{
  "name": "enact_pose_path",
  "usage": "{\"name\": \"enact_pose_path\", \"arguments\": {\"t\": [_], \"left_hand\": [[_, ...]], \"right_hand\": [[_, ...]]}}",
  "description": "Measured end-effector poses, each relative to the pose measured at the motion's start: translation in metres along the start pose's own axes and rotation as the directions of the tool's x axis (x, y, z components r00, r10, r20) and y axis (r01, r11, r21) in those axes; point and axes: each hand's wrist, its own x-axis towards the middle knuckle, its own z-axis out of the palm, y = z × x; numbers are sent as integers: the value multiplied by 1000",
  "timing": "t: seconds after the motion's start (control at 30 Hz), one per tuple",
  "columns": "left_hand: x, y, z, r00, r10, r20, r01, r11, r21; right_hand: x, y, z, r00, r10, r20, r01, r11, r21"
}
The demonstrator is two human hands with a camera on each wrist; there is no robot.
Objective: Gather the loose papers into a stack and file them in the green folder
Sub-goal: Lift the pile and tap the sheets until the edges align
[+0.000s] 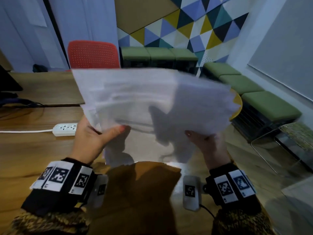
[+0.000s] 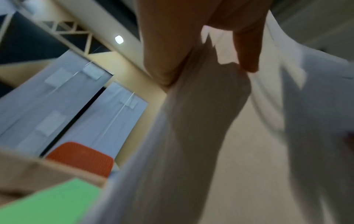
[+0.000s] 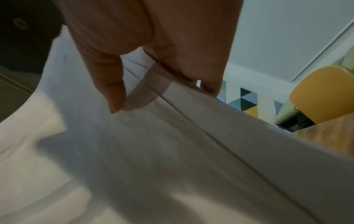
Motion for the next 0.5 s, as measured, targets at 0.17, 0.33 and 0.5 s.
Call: {"name": "enact_pose_path", "arguments": {"t": [0.17, 0.33, 0.5], "left_hand": [[-1, 6, 9, 996, 31, 87, -34, 999, 32], [1, -5, 3, 1000, -16, -4, 16, 993, 115], [2, -3, 12, 988, -2, -156, 22, 992, 122]], "right_hand": [[1, -8, 9, 1000, -12, -1, 12, 990, 144], [-2, 3, 17, 999, 5, -47, -6, 1000, -7], [-6, 2, 28, 990, -82, -111, 74, 994, -76]]}}
